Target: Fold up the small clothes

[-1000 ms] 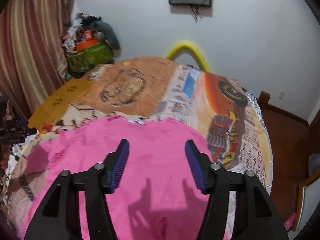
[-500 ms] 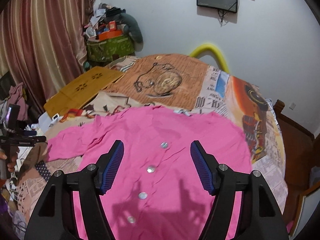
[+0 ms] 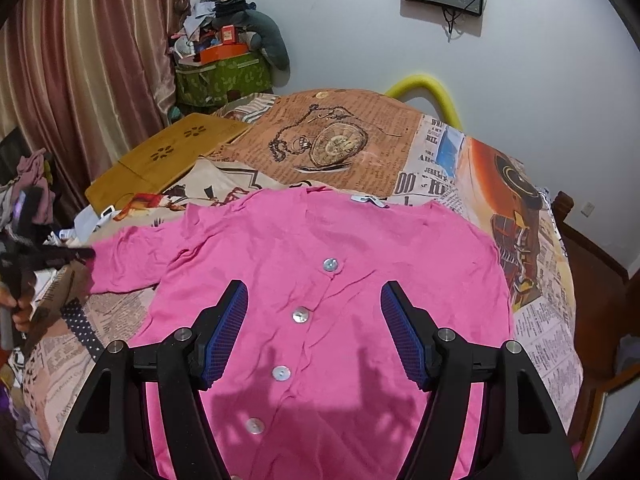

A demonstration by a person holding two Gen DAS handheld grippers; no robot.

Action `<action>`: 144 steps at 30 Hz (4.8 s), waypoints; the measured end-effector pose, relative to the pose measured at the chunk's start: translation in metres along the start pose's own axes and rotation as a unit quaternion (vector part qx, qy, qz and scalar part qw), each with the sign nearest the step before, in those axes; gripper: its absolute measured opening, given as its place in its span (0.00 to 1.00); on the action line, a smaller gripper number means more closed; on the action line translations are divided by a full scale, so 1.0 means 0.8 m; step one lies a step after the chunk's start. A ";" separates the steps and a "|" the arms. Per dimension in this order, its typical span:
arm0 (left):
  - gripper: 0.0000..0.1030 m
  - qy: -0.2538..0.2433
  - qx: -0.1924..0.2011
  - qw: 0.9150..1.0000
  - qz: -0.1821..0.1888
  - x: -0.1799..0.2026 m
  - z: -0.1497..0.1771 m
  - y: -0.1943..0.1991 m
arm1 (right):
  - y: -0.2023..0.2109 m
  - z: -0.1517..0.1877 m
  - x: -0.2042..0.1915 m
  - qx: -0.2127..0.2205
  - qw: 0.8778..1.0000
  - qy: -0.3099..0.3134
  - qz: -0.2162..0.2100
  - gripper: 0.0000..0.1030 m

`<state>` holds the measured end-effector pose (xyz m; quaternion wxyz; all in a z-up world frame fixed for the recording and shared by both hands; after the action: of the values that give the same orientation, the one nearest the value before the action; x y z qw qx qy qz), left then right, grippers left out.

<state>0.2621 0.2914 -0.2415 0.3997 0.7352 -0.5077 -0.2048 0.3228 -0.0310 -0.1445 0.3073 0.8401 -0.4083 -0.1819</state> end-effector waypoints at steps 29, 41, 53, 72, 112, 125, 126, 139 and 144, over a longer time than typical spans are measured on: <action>0.59 -0.238 -0.009 0.956 0.170 0.419 -0.050 -0.036 | -0.027 0.041 0.109 -0.011 0.993 -0.102 -0.060 0.63; 0.69 -0.187 0.021 0.980 0.064 0.258 -0.074 -0.056 | -0.054 0.027 0.086 -0.011 0.993 -0.090 -0.072 0.63; 0.69 -0.121 -0.048 0.987 0.090 0.161 -0.018 -0.117 | -0.110 0.015 0.113 -0.026 0.992 -0.119 -0.029 0.58; 0.12 -0.112 -0.032 0.992 0.044 0.168 -0.007 -0.121 | -0.101 0.013 0.099 -0.015 0.993 -0.105 -0.049 0.06; 0.71 -0.158 0.001 0.985 0.067 0.241 0.058 0.030 | 0.118 0.130 0.208 -0.036 0.982 -0.161 0.094 0.47; 0.71 -0.171 -0.025 0.983 0.064 0.261 0.080 0.009 | 0.086 0.226 0.219 -0.116 0.973 -0.180 0.090 0.47; 0.71 -0.170 -0.026 0.983 0.064 0.261 0.080 0.008 | 0.085 0.227 0.217 -0.117 0.973 -0.173 0.094 0.45; 0.71 -0.183 -0.006 0.980 0.073 0.261 0.076 0.015 | 0.102 0.181 0.209 -0.063 0.981 -0.170 0.069 0.07; 0.71 -0.171 -0.001 0.982 0.079 0.251 0.065 0.012 | 0.110 0.115 0.195 -0.017 0.987 -0.155 0.049 0.07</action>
<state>0.3004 0.0871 -0.2440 0.3230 0.6464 -0.6247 -0.2959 0.3149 -0.2312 -0.1631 0.2635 0.7754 -0.4881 -0.3016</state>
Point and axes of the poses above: each gripper's, at about its wrist camera, not at the fingertips, and y roughly against the way its jaws point, x to its right, z to its underside, the point moved 3 cm from there along -y, roughly the way its jaws point, and after that the axes turned 5 degrees about x, right-handed, at the moved point
